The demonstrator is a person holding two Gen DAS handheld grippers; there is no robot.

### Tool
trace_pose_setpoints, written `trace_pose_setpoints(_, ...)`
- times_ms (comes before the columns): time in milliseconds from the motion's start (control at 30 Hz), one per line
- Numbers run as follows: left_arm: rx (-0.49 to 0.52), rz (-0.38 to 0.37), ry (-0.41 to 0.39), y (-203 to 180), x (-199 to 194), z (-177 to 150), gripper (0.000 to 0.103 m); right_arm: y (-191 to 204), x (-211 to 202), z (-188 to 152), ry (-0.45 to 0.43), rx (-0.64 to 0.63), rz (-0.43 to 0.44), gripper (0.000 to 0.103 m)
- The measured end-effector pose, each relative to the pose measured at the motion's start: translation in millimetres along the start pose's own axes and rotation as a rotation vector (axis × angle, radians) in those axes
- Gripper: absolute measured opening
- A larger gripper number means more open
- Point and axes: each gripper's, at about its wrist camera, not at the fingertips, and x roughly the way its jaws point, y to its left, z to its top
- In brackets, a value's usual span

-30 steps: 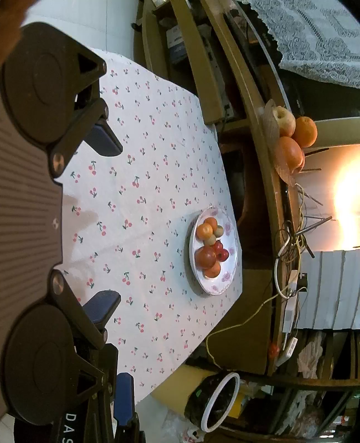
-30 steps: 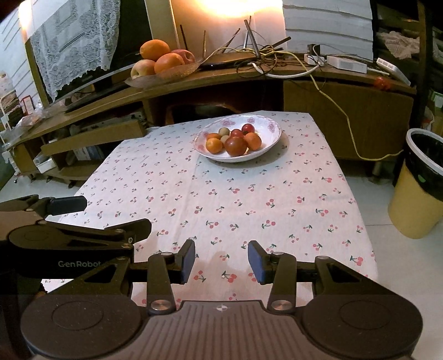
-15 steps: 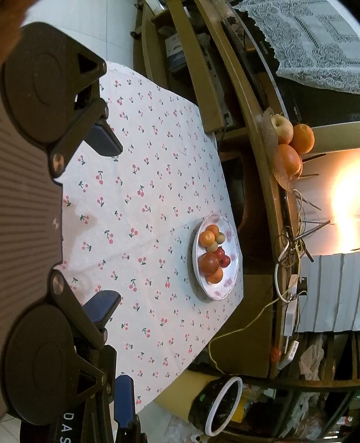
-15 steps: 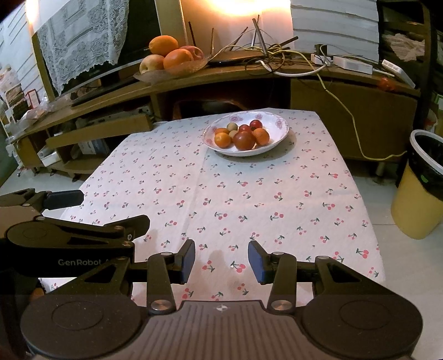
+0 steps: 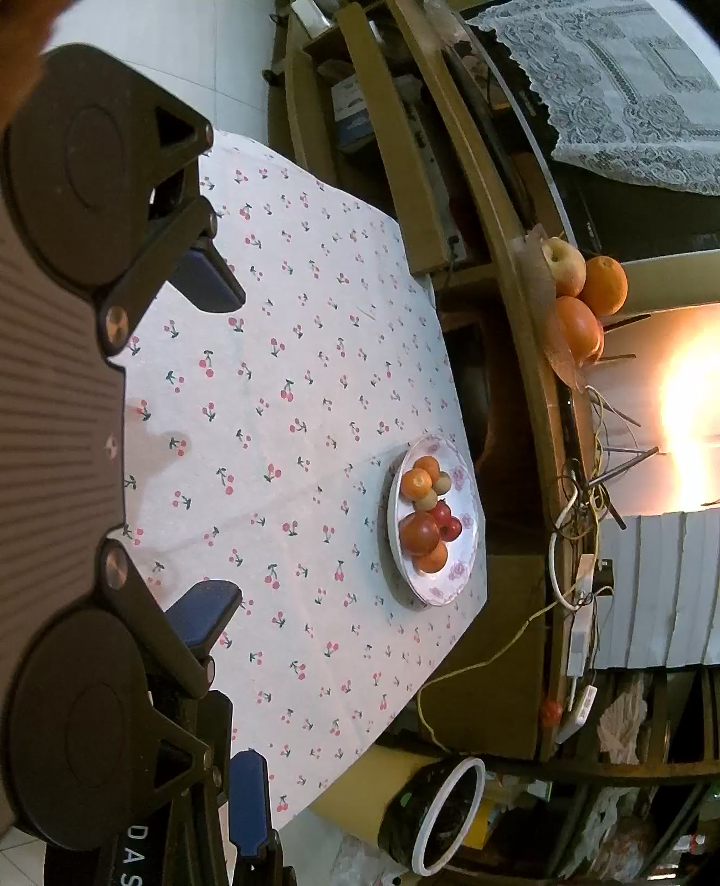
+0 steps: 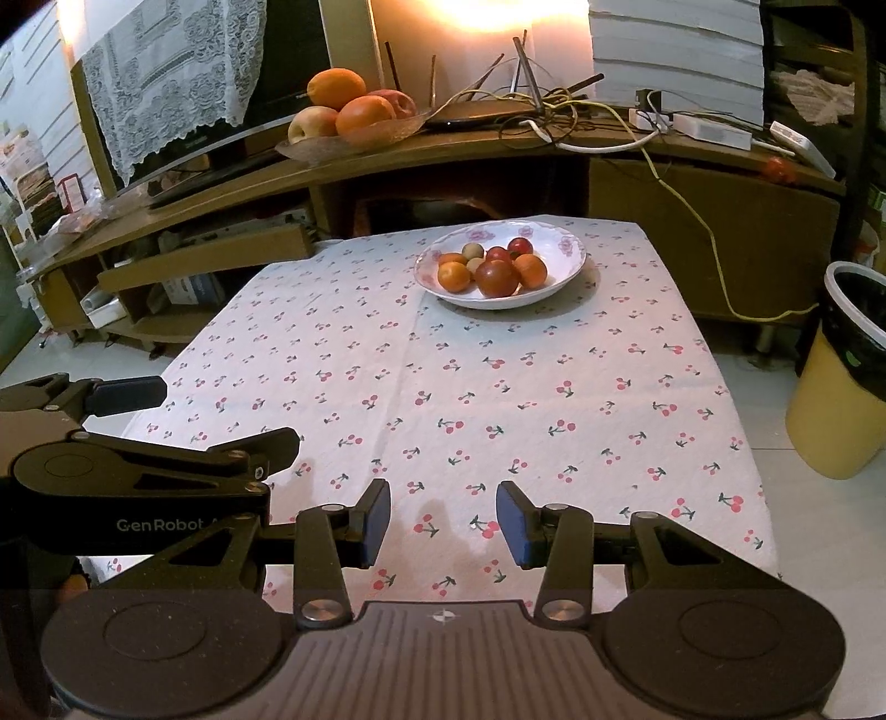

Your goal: Organize fruits

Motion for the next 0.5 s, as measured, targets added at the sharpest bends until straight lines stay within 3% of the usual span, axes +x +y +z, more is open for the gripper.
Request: trace_pose_setpoints(500,0.002,0.007,0.006,-0.2,-0.3,-2.8,0.103,2.6,-0.1,-1.7,0.002,0.001,0.002,0.044)
